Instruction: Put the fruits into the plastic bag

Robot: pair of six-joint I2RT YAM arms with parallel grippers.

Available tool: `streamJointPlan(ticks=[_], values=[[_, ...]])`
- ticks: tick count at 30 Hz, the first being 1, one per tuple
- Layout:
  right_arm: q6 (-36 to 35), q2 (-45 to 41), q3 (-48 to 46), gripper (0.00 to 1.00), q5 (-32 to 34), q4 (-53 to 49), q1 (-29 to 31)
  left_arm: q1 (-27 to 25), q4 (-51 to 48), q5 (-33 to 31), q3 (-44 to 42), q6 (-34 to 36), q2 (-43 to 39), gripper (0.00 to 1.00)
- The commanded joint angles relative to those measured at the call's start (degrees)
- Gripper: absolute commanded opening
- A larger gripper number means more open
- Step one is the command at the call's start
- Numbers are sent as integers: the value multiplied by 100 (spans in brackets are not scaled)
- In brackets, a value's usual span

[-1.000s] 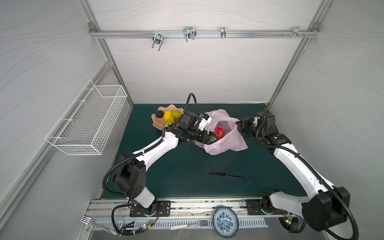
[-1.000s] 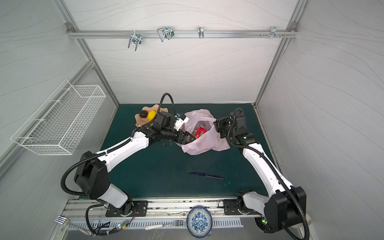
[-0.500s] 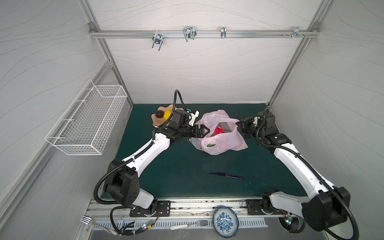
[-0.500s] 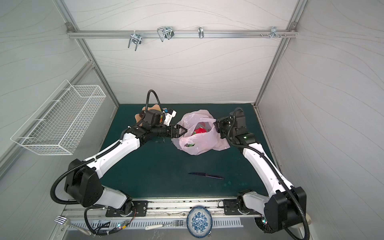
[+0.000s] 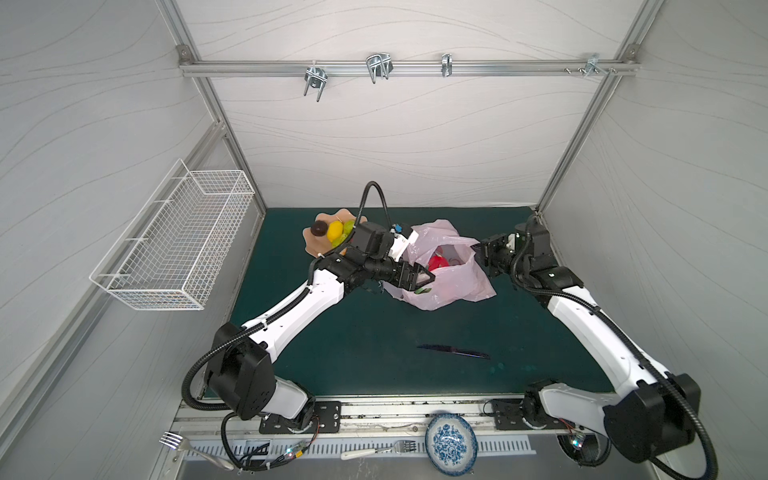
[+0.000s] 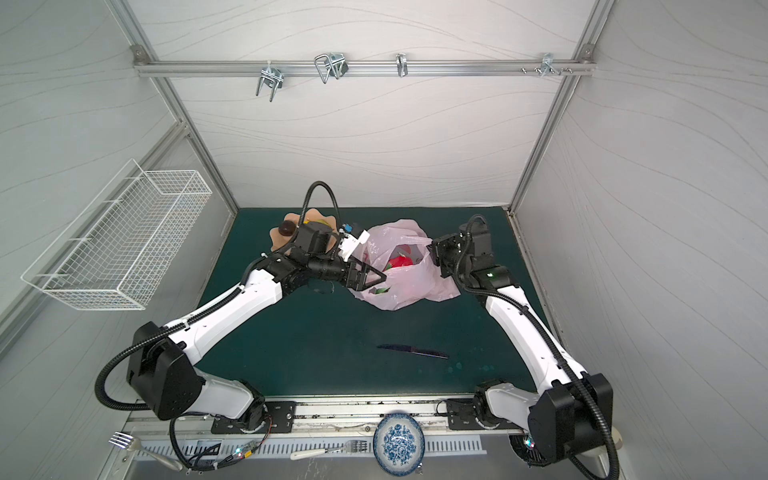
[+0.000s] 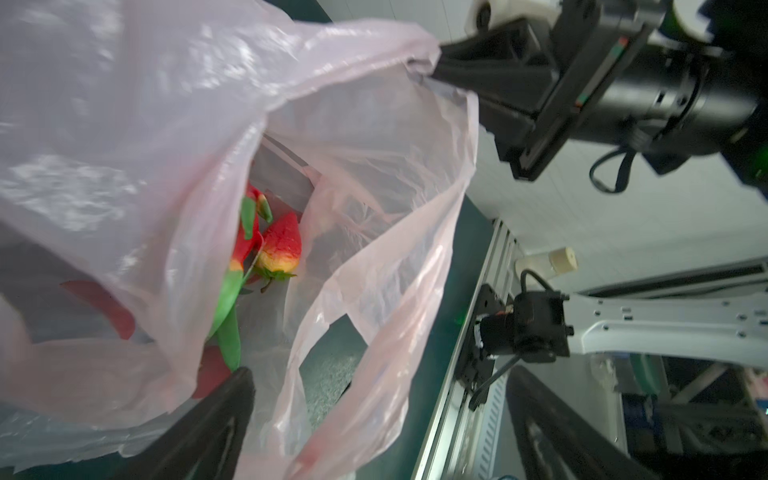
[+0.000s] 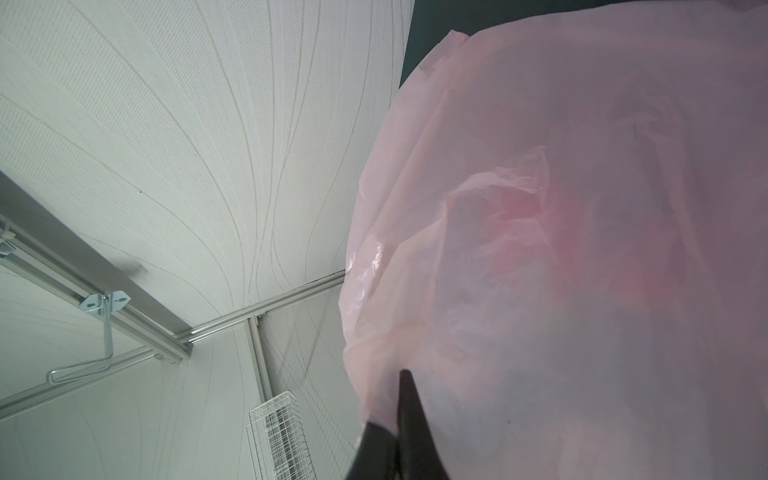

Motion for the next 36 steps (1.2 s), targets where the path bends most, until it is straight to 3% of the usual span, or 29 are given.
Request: streamJointPlan(ticks=[1, 5, 7, 10, 12, 13, 14, 16, 19, 23, 25, 30, 36], values=[[33, -50, 145, 0, 8, -97, 12, -79, -338, -214, 341, 636, 229, 96], [34, -48, 146, 0, 11, -105, 17, -302, -408, -359, 544, 824, 471, 91], [25, -53, 163, 0, 1, -113, 19, -361, -325, -410, 578, 810, 610, 80], [11, -67, 162, 0, 5, -149, 20, -366, -123, -295, 595, 679, 721, 40], [-50, -84, 200, 0, -7, -203, 16, -385, -14, -171, 629, 601, 694, 19], [-135, -69, 253, 1, -41, -291, 8, -415, 7, -100, 641, 598, 663, 17], [-243, -65, 327, 9, -78, -404, -18, -435, 9, -48, 651, 606, 631, 17], [-616, -79, 524, 34, -211, -725, -115, -440, 66, 141, 676, 507, 575, 12], [-1552, -53, 979, 62, -423, -1538, -330, -444, 236, 481, 650, 283, 563, 7], [-3111, -66, 1476, 84, -580, -2551, -453, -452, 394, 681, 607, 139, 626, 4], [-3912, -119, 1523, 91, -788, -2788, -453, -446, 420, 733, 611, 138, 647, 4], [-5361, -259, 1264, 93, -1046, -2971, -102, -452, 380, 925, 719, 167, 778, 4], [-6431, -443, 941, 95, -549, -2996, 548, -451, 476, 1169, 772, 63, 949, 4]])
